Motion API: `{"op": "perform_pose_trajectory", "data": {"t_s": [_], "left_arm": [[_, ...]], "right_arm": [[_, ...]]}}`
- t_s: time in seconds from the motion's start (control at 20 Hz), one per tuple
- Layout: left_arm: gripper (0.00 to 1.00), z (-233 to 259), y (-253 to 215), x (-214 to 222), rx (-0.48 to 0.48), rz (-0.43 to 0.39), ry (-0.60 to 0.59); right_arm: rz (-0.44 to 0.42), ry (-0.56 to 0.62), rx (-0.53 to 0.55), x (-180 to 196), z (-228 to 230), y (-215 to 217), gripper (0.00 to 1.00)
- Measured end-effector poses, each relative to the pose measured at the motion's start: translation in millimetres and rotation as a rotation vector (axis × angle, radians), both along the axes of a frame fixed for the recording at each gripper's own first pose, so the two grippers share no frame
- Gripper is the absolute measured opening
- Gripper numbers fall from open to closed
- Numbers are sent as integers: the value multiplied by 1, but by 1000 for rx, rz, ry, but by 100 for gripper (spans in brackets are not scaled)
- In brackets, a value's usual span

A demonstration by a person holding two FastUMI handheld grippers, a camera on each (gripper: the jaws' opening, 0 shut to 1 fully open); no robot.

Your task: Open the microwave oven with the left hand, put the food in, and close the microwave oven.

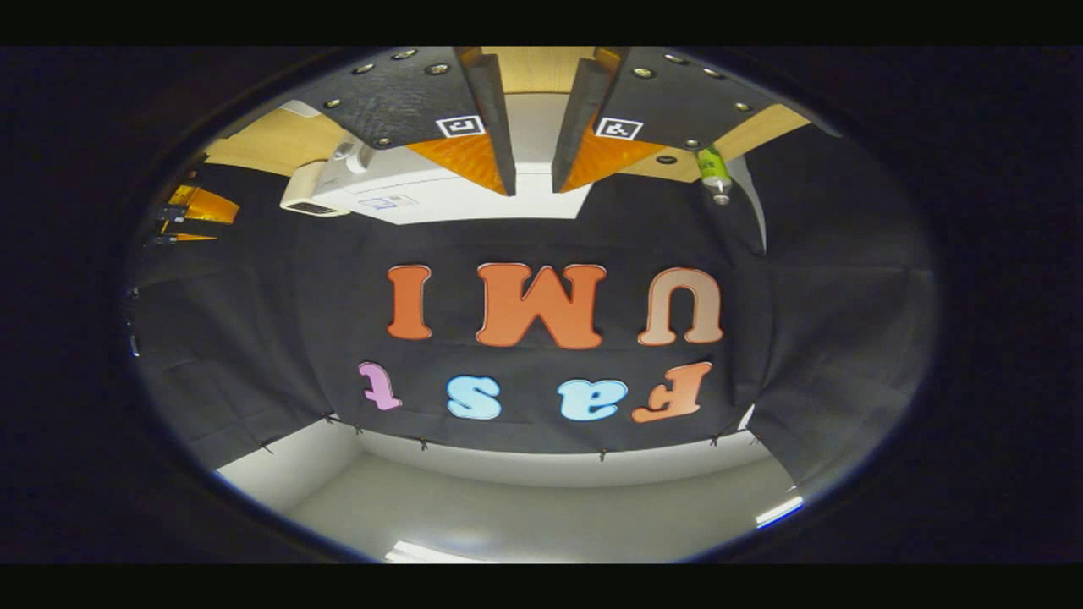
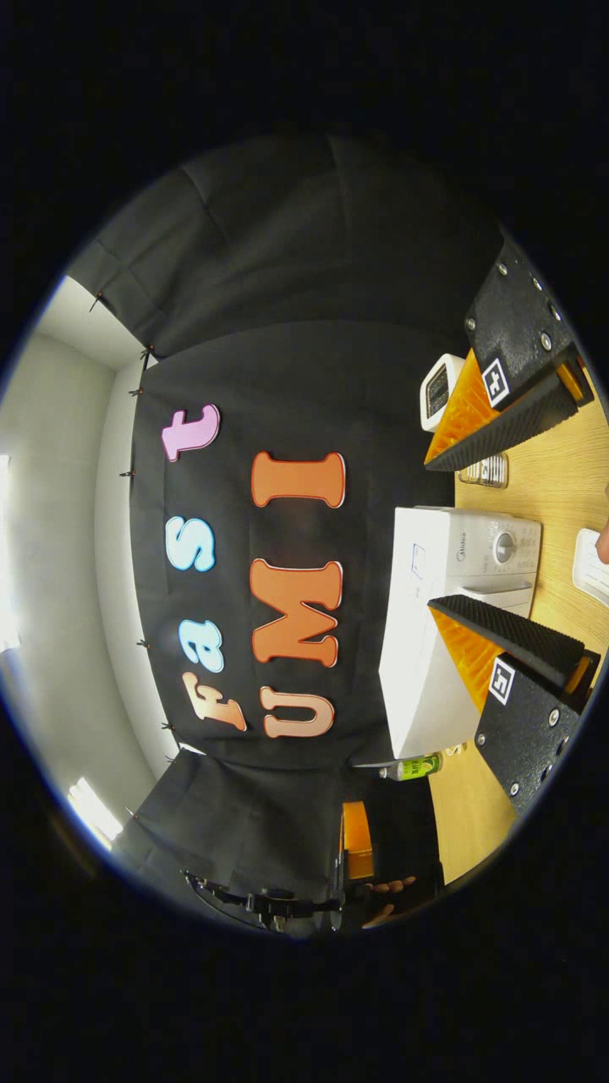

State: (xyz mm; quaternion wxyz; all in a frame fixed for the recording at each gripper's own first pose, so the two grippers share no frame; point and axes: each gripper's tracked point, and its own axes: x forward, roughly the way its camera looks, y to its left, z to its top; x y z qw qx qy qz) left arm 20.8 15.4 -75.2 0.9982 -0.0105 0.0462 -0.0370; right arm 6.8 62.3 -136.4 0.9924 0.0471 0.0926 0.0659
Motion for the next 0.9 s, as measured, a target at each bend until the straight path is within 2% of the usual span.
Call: {"op": "perform_pose_trajectory", "data": {"t_s": [0.15, 0.25, 0.45, 0.5, 0.6, 0.65, 0.9], "left_arm": [[44, 21, 27, -13, 29, 51, -10], [57, 36, 42, -20, 35, 84, -17], [74, 61, 54, -31, 21, 98, -7], [82, 65, 59, -32, 15, 107, -3], [85, 74, 68, -35, 11, 129, -6], [83, 81, 69, -37, 16, 134, -16], [83, 99, 67, -47, 43, 136, -54]], "right_arm": [[7, -23, 2, 10, 26, 2, 92], [12, -30, -5, 13, 39, 4, 92], [24, -51, -8, 16, 65, 9, 92], [27, -51, -2, 16, 68, 11, 92], [26, -53, 8, 15, 74, 11, 91], [26, -62, 9, 15, 79, 11, 91], [34, -91, -14, 11, 99, 12, 91]]}}
